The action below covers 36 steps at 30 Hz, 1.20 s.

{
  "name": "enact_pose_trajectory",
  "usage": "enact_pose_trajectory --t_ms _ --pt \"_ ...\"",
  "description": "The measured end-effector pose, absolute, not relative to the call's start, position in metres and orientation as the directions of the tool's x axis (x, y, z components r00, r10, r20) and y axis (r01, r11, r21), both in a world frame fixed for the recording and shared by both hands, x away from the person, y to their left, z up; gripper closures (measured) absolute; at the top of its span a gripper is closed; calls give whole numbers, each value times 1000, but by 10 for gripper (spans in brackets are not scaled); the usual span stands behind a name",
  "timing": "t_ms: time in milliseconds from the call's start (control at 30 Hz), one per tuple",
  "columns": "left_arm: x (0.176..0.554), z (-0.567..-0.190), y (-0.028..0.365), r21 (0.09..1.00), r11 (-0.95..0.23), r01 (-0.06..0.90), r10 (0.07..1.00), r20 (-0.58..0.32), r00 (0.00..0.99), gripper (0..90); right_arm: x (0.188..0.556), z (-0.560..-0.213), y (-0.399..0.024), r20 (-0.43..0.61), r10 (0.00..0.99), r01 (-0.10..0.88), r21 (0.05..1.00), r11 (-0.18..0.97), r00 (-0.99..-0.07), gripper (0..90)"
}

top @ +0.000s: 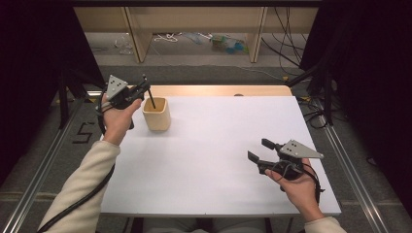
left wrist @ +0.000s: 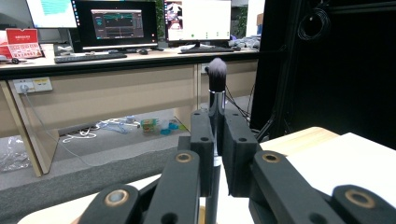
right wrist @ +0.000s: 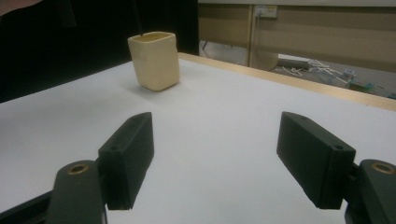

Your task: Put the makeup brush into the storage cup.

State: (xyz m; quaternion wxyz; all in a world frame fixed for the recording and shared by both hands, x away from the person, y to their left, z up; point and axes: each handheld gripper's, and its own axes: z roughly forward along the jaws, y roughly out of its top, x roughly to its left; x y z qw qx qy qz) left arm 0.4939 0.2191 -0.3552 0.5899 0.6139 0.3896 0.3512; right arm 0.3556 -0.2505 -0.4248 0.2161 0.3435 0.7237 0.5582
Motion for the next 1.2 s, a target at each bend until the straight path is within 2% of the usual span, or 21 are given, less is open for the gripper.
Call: enact_pose_trajectory --t_ms 1200 --pt "505 -362 216 998 -4 70 900 -27 436 839 357 -426 -251 73 742 251 959 131 -667 287"
